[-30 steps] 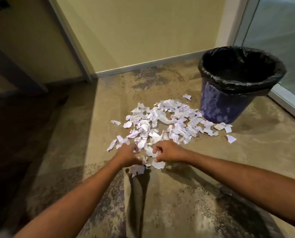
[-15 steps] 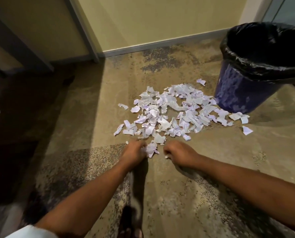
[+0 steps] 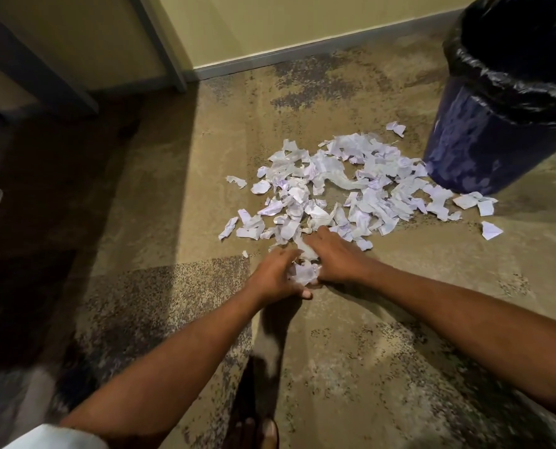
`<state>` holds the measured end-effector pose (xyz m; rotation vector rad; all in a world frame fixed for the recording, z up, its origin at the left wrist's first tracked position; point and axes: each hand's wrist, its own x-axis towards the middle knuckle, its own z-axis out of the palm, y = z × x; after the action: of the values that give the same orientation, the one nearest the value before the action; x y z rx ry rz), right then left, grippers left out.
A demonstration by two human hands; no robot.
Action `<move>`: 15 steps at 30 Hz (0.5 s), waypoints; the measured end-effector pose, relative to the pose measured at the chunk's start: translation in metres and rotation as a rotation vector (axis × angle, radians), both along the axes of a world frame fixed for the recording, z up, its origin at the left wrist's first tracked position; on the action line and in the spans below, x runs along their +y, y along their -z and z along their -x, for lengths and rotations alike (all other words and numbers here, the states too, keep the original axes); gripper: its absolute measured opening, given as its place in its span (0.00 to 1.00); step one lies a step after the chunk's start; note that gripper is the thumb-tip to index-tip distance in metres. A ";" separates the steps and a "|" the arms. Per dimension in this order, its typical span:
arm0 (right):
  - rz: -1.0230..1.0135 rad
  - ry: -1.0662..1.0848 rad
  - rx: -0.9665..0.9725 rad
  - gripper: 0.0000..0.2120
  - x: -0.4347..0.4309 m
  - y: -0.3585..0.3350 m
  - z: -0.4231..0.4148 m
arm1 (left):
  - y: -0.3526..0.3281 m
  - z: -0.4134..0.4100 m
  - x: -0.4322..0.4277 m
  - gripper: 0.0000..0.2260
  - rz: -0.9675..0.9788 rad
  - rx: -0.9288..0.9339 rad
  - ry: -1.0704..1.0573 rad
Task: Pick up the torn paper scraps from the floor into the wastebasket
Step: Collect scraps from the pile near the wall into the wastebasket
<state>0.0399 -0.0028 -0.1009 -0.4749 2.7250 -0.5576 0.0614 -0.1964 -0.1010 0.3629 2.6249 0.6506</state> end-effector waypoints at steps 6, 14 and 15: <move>0.075 0.052 0.030 0.20 0.000 -0.003 -0.003 | -0.002 -0.005 0.004 0.24 -0.055 0.108 -0.079; 0.071 -0.003 0.019 0.21 -0.005 -0.010 -0.001 | -0.006 -0.011 -0.005 0.17 -0.203 0.045 -0.403; 0.087 -0.009 0.027 0.19 -0.008 -0.010 -0.002 | -0.008 -0.012 -0.009 0.19 -0.212 0.036 -0.432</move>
<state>0.0418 -0.0105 -0.0905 -0.5195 2.7312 -0.6737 0.0738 -0.2051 -0.0935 -0.1440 2.6935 1.0732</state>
